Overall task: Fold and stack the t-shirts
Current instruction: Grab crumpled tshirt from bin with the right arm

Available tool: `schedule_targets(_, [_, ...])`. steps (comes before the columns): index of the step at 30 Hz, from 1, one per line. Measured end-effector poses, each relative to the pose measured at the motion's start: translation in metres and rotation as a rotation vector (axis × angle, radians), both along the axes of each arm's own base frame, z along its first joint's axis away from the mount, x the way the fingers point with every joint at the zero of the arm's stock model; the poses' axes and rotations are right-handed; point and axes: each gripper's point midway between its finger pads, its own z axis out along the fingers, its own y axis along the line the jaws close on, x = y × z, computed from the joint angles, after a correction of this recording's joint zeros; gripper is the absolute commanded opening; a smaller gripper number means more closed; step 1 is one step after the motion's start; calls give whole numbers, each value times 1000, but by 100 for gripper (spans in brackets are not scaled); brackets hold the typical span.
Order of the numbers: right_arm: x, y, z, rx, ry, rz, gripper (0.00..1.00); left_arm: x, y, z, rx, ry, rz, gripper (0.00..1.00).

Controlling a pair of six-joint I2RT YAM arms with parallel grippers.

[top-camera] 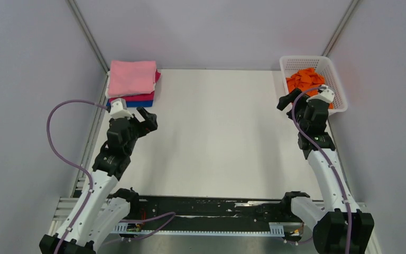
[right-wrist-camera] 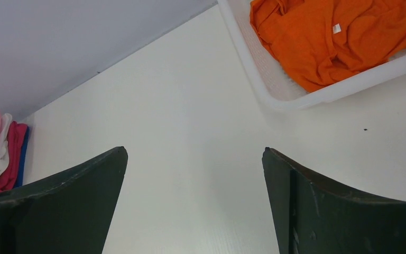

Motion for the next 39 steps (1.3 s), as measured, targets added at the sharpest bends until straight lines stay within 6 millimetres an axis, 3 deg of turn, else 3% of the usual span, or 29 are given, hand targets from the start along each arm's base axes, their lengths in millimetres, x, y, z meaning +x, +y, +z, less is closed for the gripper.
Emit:
schedule_targets(3, [13, -4, -1, -27, 34, -12, 100, 1, -1, -2, 2, 8, -4, 100])
schedule_targets(7, [49, -20, 11, -63, 77, -38, 100, 6, -2, -9, 7, 27, -4, 100])
schedule_targets(11, [91, -55, 16, -90, 106, -117, 100, 13, -3, -16, 18, 47, -3, 100])
schedule_targets(16, [140, -113, 3, -82, 170, -211, 100, 21, -4, -24, 32, 66, 1, 100])
schedule_targets(23, [197, -170, -56, -92, 301, -282, 100, 28, -4, -34, 46, 89, 10, 100])
schedule_targets(28, [222, -186, -121, -92, 422, -299, 100, 31, -5, -39, 49, 102, 9, 100])
schedule_targets(31, [228, -189, -164, -87, 498, -301, 99, 33, -6, -41, 50, 105, 9, 100])
schedule_targets(33, [224, -190, -193, -84, 561, -304, 91, 33, -6, -42, 50, 108, 7, 100])
schedule_targets(34, [224, -193, -201, -96, 584, -314, 81, 33, -7, -42, 49, 109, 5, 100])
schedule_targets(37, [231, -191, -188, -84, 568, -290, 16, 33, -7, -42, 48, 108, 2, 100])
schedule_targets(38, [234, -188, -186, -82, 560, -267, 3, 34, -7, -42, 48, 107, 3, 100])
schedule_targets(39, [236, -184, -185, -70, 555, -244, 0, 34, -7, -42, 48, 107, 3, 100])
